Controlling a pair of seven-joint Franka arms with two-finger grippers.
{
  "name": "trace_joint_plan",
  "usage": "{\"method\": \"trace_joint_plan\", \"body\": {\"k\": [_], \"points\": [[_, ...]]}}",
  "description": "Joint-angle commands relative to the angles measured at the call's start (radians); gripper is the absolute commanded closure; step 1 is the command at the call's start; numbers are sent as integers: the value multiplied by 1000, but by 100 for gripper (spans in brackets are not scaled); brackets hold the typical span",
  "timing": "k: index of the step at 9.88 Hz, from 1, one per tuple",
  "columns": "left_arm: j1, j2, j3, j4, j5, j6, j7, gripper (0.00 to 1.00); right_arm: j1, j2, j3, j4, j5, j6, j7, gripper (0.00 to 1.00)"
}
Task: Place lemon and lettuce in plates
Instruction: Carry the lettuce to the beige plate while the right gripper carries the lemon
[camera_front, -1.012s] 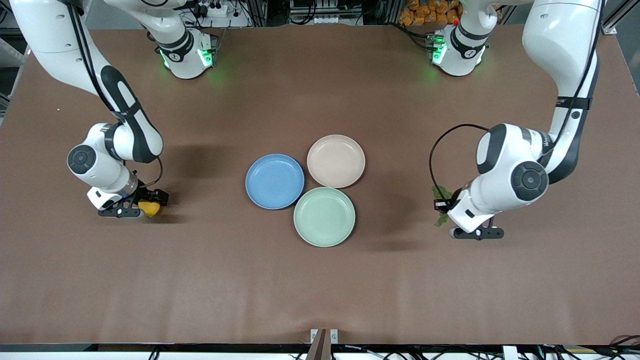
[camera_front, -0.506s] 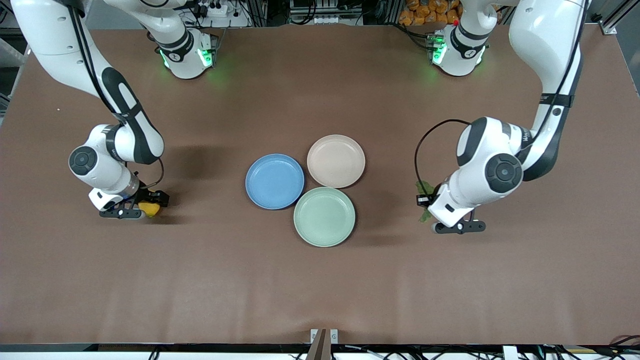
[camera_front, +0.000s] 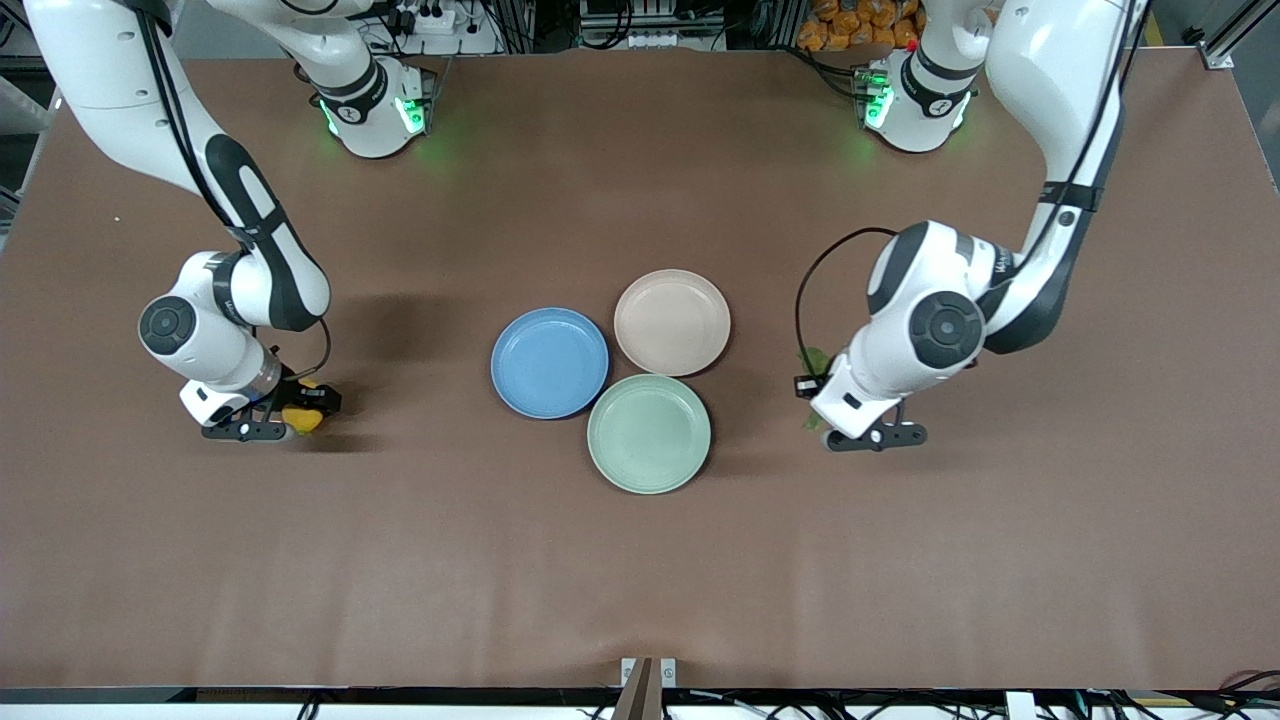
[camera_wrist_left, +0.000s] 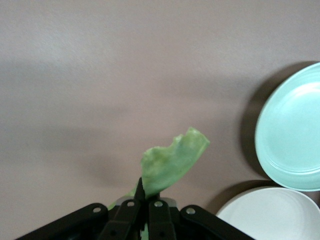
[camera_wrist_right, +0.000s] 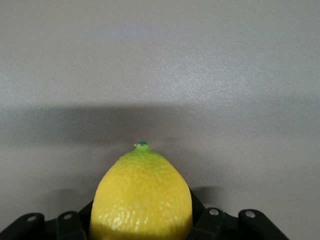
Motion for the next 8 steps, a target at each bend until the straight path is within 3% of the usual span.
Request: {"method": "trace_joint_plan", "body": {"k": [1,4,8], "points": [[-43,5,5,-2,13,5,-80,100,5,-2,0,42,13,-61,5,58],[-101,22,5,1,47,7,-179,100,26,-49,0,81,13,-185,6,61],[-188,51,5,4,46,50,-305,100,112,-74,1,90,18,-209,26,61]]}}
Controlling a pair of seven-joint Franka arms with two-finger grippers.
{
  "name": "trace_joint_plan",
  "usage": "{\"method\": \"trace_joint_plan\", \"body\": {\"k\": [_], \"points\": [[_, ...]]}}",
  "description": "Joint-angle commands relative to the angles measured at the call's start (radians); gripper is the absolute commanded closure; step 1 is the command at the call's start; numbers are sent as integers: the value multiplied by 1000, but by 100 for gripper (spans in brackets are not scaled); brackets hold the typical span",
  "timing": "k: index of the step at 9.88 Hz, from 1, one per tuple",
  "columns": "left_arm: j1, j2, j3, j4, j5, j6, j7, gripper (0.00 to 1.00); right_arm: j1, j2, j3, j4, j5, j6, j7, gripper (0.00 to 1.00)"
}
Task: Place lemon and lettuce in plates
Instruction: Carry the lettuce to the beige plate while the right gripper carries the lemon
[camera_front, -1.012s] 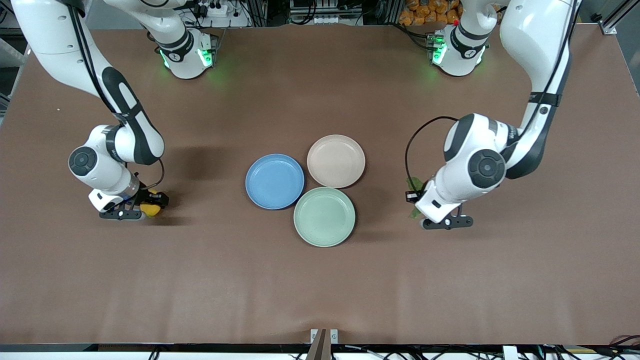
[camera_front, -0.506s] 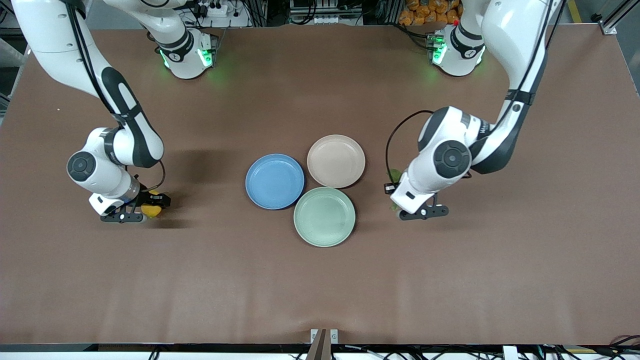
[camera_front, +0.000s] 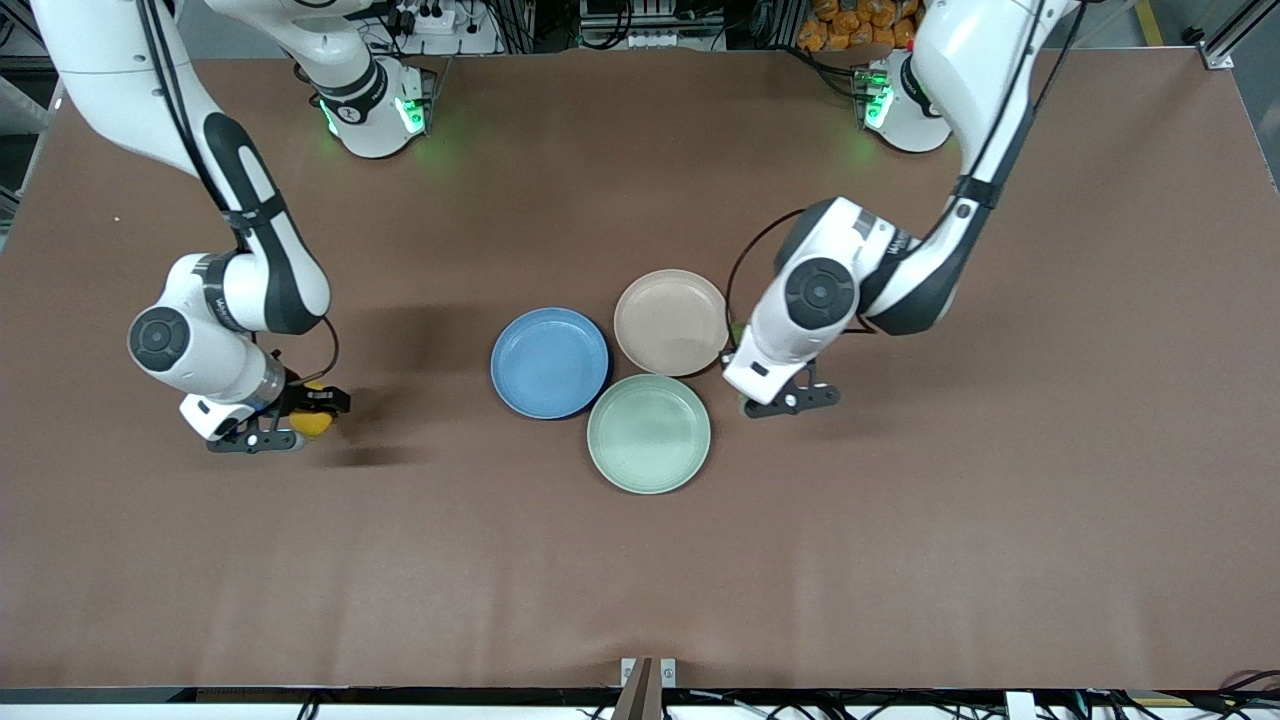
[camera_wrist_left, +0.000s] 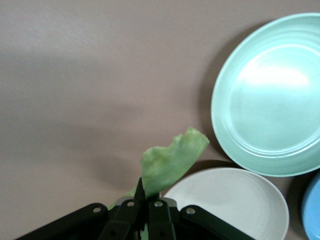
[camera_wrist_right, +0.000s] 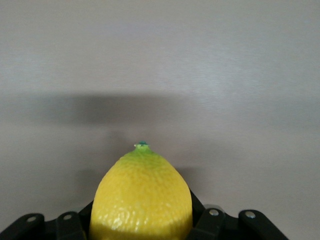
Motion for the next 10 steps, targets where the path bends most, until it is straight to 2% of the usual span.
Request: {"method": "trace_joint_plan", "body": {"k": [1,4,10], "points": [[-44,18,5,12,25,17,-69,100,64,-19,2,-2,60,-15,33,61],[-99,39,4,12,25,19,-117,100,176,-16,4,30,172,-32,61,61],[-182,96,5,10,26,19,-198,100,378,-5,14,69,175,-33,350,60]]}}
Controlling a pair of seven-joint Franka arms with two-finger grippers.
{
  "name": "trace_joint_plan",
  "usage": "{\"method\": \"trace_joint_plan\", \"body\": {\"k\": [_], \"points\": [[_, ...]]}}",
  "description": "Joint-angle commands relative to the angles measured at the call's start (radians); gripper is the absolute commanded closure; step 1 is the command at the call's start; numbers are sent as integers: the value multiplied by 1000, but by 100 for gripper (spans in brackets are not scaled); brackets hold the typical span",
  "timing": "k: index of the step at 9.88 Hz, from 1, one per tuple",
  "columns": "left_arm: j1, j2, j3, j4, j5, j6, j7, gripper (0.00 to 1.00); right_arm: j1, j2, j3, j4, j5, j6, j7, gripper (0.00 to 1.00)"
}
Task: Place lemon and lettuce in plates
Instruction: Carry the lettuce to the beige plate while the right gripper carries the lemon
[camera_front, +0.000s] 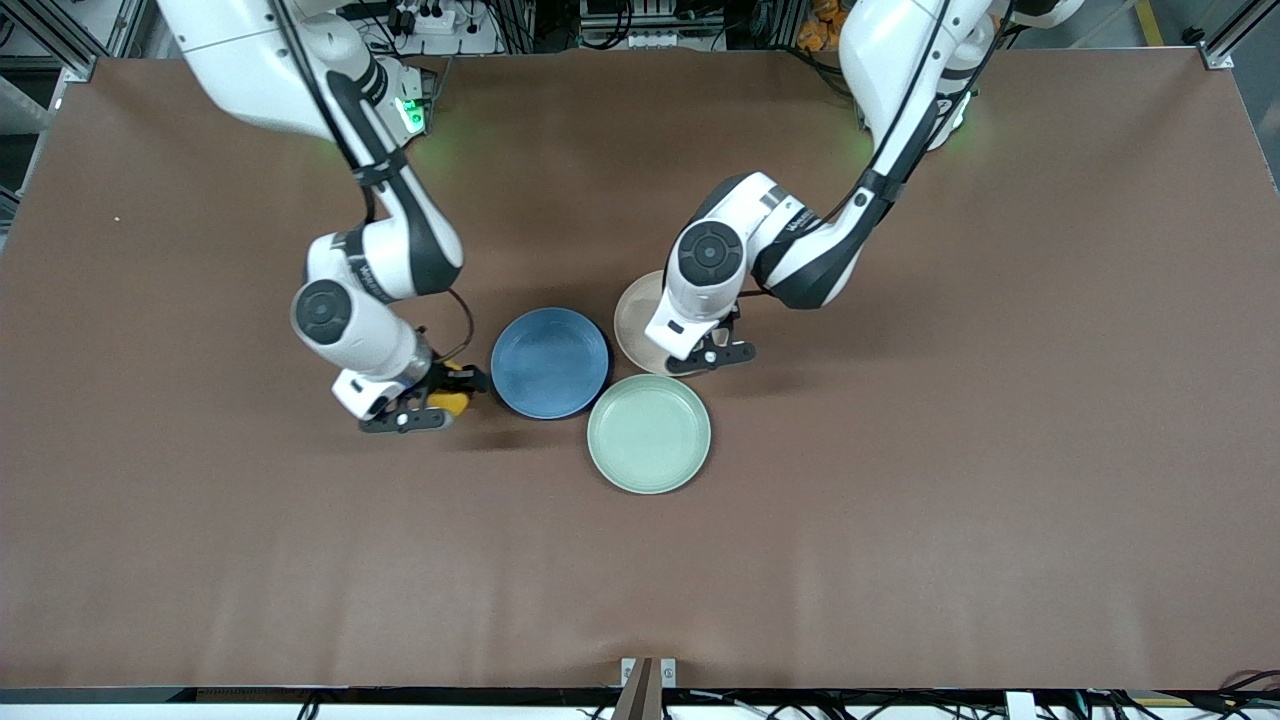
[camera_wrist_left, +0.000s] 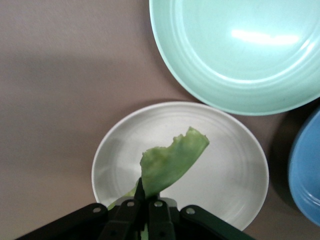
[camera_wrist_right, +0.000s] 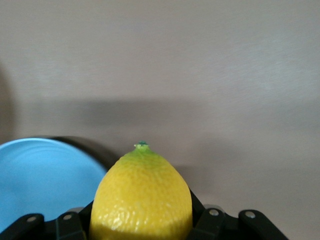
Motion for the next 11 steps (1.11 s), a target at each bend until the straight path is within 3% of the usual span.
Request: {"method": "trace_joint_plan", "body": {"k": [1,5,6,7,11], "points": [[-28,24,5,10,26,5,-51,100,56,-2,4,15,16,-24,106,60],[-31,38,5,10,26,5,-57,100,166,30,2,15,16,-21,262,60],[-32,39,5,10,25,5,-83,40,185,40,2,20,16,-15,276,60],[-40,44,5,10,41,5,-86,0,195,54,2,23,14,-2,283,60],[-38,33,13,11,52,4,-85,0,229,122,4,23,16,103,283,60]]}}
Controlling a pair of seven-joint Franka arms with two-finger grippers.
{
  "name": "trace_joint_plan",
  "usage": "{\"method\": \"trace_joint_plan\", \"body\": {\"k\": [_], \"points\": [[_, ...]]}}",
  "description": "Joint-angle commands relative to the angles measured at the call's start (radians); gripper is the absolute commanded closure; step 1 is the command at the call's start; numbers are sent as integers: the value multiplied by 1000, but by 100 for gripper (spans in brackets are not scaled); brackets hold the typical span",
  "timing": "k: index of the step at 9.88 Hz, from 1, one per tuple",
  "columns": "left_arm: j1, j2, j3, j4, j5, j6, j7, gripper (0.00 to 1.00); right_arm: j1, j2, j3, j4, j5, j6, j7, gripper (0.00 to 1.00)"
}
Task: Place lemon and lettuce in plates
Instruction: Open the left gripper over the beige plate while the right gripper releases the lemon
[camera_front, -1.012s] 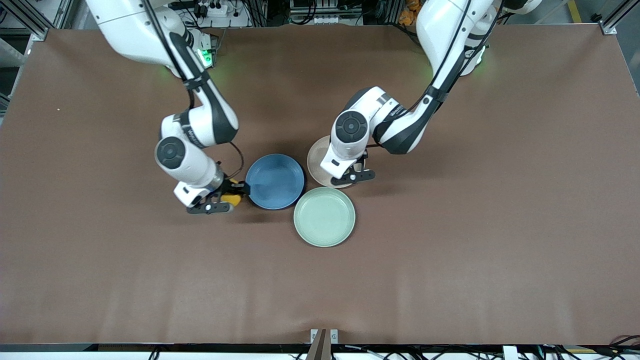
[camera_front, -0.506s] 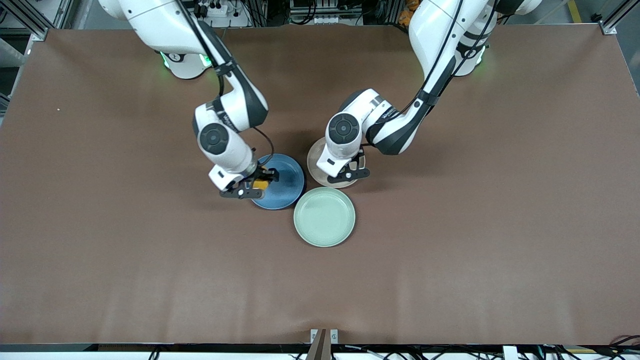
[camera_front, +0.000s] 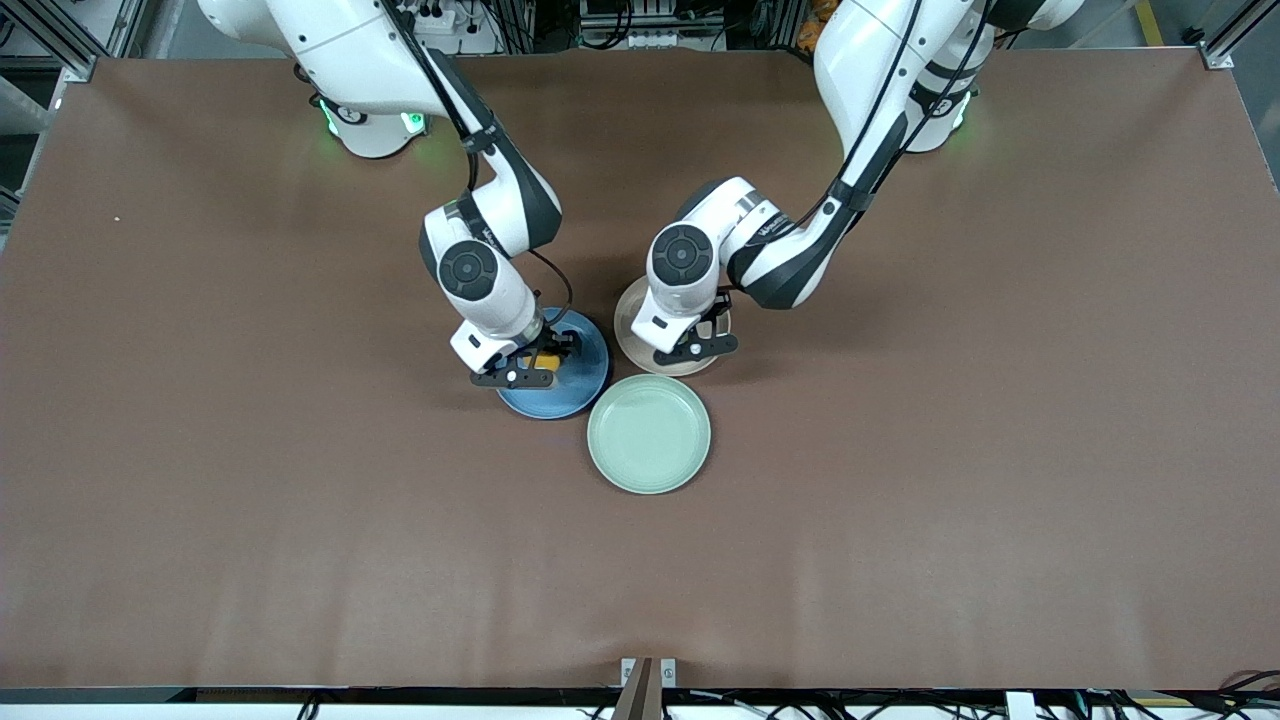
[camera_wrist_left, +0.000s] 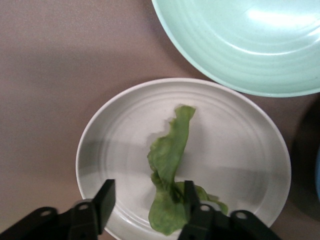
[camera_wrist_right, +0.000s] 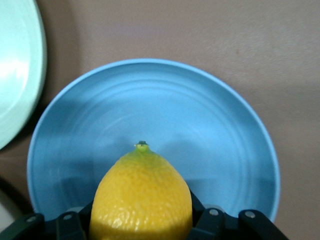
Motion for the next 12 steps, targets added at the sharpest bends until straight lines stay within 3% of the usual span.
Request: {"method": "trace_joint_plan", "body": {"k": [1,3,4,6,10,12], "points": [[0,-11,12,19,29,1,-30,0,18,39,-6,18,14,42,13,60],[1,-27,35,35,29,-3,-27,0,18,62,-6,18,14,71,13,56],[11,-34,50,41,29,-3,-24,0,18,63,-6,18,14,71,12,49],[15,-37,67,41,61,-3,-16,0,18,62,-6,18,14,71,12,0],[99,-37,66,48,156,2,60,0,12,50,-4,49,15,56,7,0],[178,-56,64,49,156,2,130,0,3,36,-6,99,14,-31,7,0]]}}
